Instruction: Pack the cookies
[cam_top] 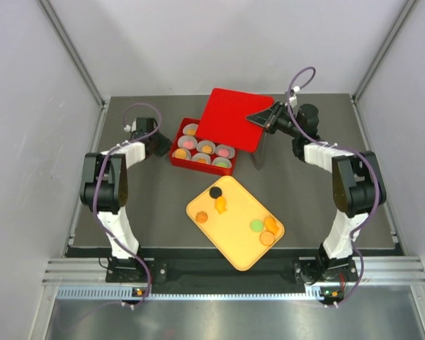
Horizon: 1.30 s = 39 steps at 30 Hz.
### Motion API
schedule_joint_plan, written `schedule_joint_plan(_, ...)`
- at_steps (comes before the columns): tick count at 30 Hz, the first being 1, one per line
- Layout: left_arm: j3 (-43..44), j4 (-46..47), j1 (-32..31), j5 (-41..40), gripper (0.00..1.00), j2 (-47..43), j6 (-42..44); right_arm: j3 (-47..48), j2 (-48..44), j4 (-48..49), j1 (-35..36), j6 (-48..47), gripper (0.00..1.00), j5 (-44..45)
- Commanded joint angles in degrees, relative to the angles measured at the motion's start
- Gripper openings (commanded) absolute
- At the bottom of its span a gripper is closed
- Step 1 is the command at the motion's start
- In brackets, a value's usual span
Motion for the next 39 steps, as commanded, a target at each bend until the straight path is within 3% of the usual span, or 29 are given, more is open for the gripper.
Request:
schedule_joint_plan(1, -3.0, 0.1, -1.9, -1.3, 0.33, -5.9, -1.6, 1.2, 1.8, 13.4, -0.6, 6.1, 0.00, -3.8)
schedule_joint_plan(20, -13.0, 4.5, -6.0, 2.8, 0.27, -14.2, -2.6, -0.4, 9.2, 22.2, -0.9, 12.8, 0.00, -7.0)
schedule_joint_plan(26, -10.7, -1.8, -5.1, -1.2, 0.30, -15.8, -1.0, 1.0, 10.7, 22.1, -0.9, 13.3, 0.00, -8.4)
schedule_joint_plan(30, -5.9, -10.5, -1.6, -5.8, 0.38, -15.4, 0.7, 1.7, 12.4, 23.1, -0.8, 14.8, 0.00, -10.5)
schedule_joint_plan(36, -3.4, -10.8, 1.3, -4.6, 0.64, -16.9, 3.0, 3.8, 14.7, 23.7, 0.3, 16.7, 0.00, -12.0)
schedule_joint_plan(39, -2.1, -9.1, 1.5, -1.4, 0.70, -16.9, 4.6, 5.4, 16.0, 24.4, 1.5, 17.9, 0.00, -12.6)
